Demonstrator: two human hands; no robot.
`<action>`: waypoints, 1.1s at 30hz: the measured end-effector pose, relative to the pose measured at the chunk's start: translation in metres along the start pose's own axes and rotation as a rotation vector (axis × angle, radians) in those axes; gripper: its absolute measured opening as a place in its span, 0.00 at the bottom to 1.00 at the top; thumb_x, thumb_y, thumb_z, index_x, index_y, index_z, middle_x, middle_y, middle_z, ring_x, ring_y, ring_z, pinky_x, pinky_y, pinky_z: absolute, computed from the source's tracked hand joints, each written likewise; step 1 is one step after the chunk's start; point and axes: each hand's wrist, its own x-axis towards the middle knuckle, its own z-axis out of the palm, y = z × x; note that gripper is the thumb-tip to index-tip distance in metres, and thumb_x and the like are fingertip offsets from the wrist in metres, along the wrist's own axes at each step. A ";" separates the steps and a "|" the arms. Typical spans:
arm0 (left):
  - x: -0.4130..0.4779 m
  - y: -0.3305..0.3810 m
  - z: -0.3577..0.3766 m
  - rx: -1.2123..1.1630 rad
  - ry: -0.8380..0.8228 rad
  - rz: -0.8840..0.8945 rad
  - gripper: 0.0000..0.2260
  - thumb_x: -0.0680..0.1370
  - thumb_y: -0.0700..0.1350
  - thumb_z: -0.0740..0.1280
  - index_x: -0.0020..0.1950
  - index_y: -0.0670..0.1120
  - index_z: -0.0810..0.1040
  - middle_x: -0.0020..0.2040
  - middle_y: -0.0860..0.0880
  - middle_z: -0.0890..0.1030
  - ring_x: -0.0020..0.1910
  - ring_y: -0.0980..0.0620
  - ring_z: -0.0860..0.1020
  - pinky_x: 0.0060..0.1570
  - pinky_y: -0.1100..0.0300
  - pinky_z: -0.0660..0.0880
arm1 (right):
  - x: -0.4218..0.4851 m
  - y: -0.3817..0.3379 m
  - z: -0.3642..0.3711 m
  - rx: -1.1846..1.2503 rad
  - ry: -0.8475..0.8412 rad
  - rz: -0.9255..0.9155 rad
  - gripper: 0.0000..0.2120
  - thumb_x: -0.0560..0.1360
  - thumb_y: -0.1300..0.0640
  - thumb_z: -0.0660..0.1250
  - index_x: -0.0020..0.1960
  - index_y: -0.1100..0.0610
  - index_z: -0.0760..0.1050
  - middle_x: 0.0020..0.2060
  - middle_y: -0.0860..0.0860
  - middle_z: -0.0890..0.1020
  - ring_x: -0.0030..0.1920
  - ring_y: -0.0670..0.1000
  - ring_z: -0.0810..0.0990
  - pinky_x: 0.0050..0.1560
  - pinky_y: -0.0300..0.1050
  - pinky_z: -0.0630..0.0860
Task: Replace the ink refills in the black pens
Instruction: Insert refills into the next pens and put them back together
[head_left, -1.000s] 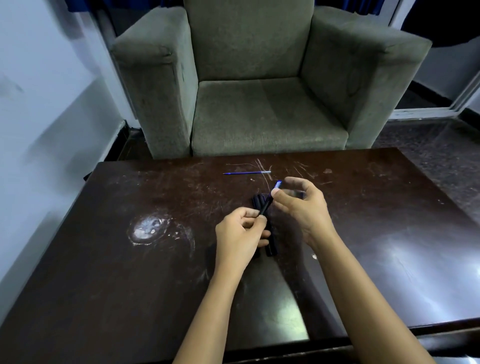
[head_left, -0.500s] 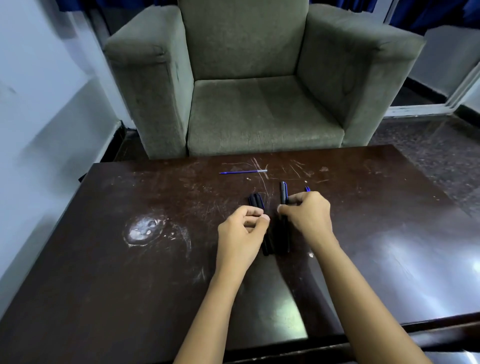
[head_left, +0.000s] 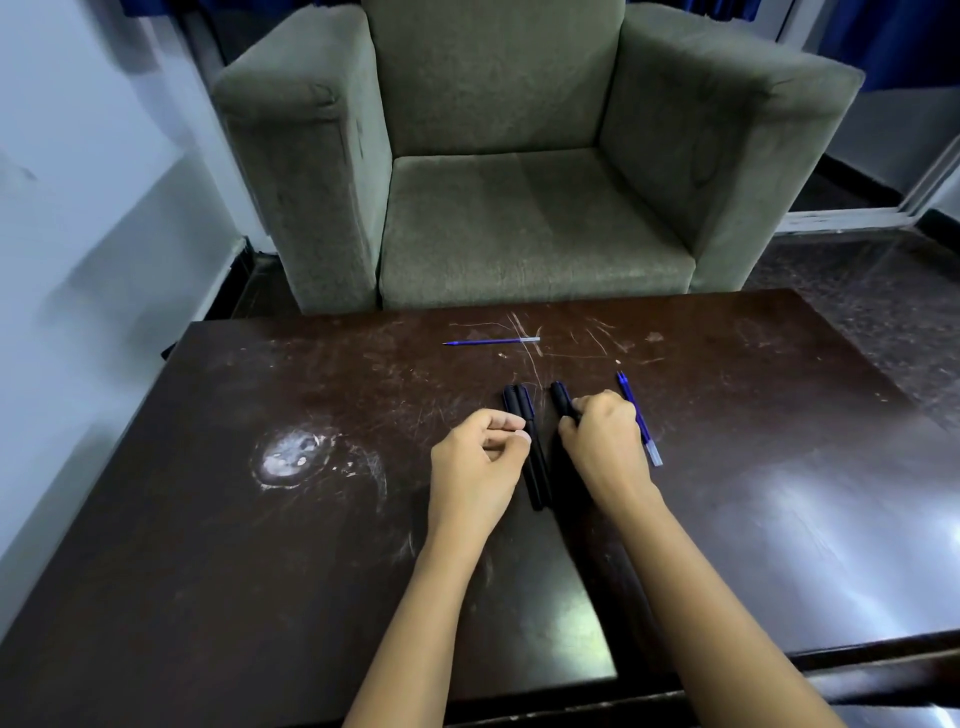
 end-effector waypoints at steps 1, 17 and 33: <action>0.000 0.000 0.000 0.001 0.003 0.000 0.04 0.74 0.43 0.69 0.46 0.52 0.82 0.38 0.53 0.84 0.37 0.60 0.82 0.46 0.54 0.81 | 0.000 0.000 0.000 0.002 0.003 -0.001 0.09 0.76 0.61 0.63 0.47 0.64 0.79 0.48 0.60 0.77 0.37 0.57 0.76 0.37 0.42 0.70; 0.002 -0.002 -0.002 0.032 0.043 0.007 0.04 0.75 0.44 0.69 0.46 0.52 0.82 0.38 0.54 0.83 0.33 0.63 0.78 0.34 0.71 0.73 | -0.005 -0.007 -0.014 0.050 0.087 0.005 0.07 0.75 0.59 0.64 0.47 0.64 0.74 0.51 0.61 0.76 0.44 0.59 0.75 0.41 0.42 0.65; 0.005 -0.003 -0.005 0.056 0.048 -0.050 0.04 0.76 0.44 0.68 0.48 0.52 0.81 0.40 0.56 0.82 0.40 0.59 0.80 0.41 0.64 0.77 | -0.022 -0.034 -0.016 0.069 -0.269 0.108 0.12 0.76 0.52 0.66 0.43 0.59 0.68 0.41 0.54 0.74 0.42 0.57 0.76 0.40 0.46 0.72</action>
